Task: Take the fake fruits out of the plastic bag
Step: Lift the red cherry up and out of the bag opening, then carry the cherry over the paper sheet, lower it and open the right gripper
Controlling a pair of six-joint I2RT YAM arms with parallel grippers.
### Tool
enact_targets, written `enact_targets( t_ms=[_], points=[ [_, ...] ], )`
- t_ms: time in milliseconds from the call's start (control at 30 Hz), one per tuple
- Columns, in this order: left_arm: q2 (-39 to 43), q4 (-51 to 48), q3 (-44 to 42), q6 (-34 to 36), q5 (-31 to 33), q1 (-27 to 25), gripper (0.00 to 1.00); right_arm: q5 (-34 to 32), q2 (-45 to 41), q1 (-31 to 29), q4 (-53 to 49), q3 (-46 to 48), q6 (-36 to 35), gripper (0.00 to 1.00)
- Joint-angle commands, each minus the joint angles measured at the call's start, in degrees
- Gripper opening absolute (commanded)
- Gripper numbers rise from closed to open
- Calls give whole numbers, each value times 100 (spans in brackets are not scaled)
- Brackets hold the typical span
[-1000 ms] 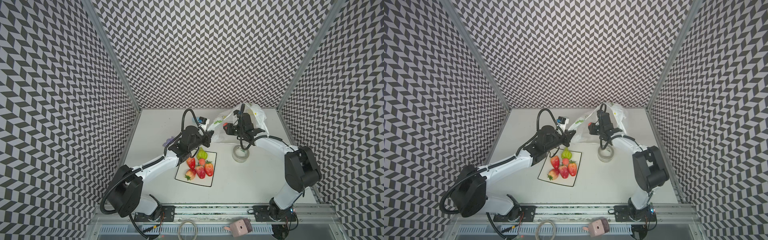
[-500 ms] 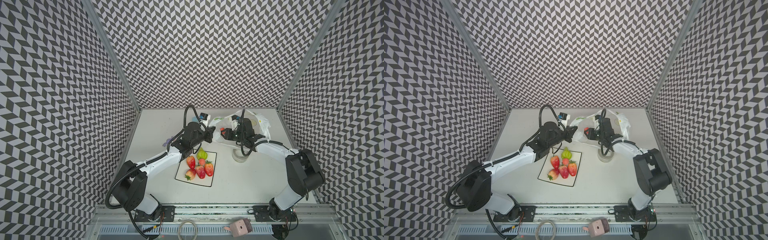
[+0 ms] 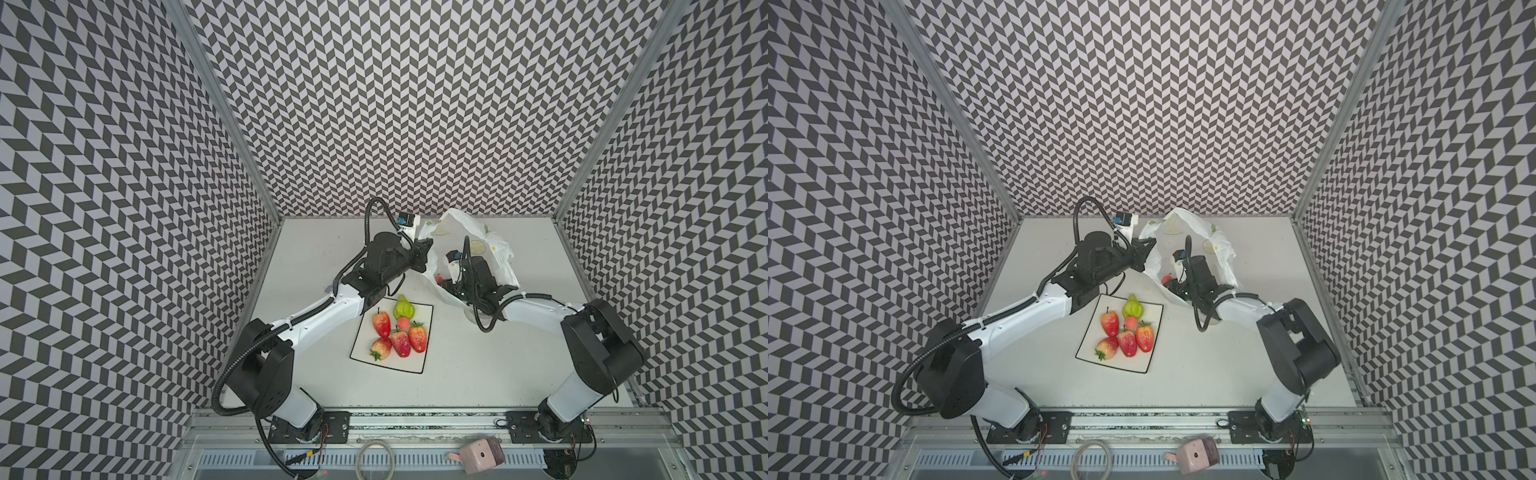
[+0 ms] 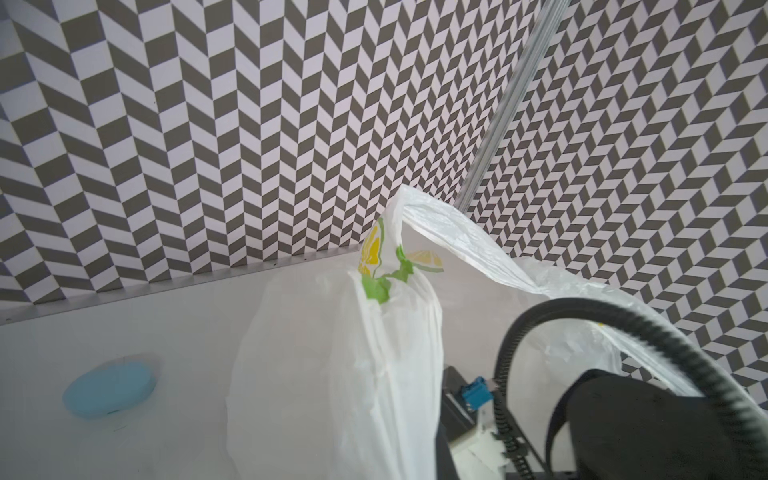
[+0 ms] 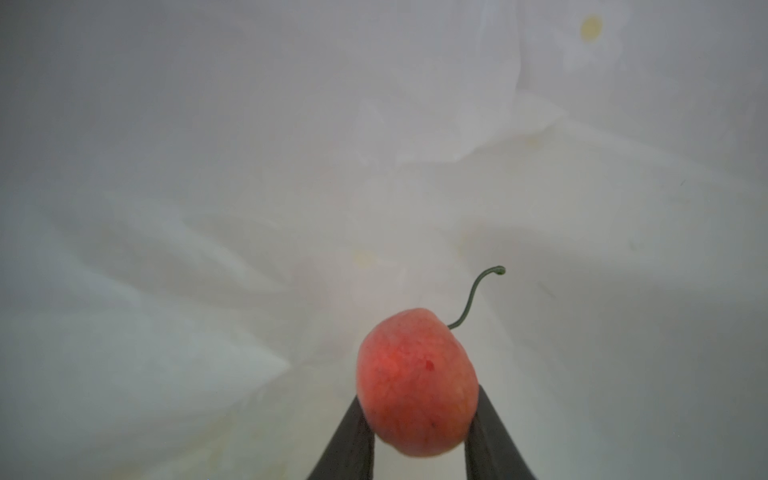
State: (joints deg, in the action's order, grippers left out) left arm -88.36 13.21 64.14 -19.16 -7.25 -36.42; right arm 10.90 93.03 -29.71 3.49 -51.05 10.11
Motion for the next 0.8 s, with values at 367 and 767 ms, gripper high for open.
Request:
enact_targets(
  t_ms=[367, 767],
  points=[
    [-226, -157, -199, -123, -339, 144, 0, -280, -1828, -33, -413, -328, -527, 33],
    [-51, -106, -279, 95, -390, 161, 36, -971, -3437, -1429, -2257, 34, 93, 32]
  ],
)
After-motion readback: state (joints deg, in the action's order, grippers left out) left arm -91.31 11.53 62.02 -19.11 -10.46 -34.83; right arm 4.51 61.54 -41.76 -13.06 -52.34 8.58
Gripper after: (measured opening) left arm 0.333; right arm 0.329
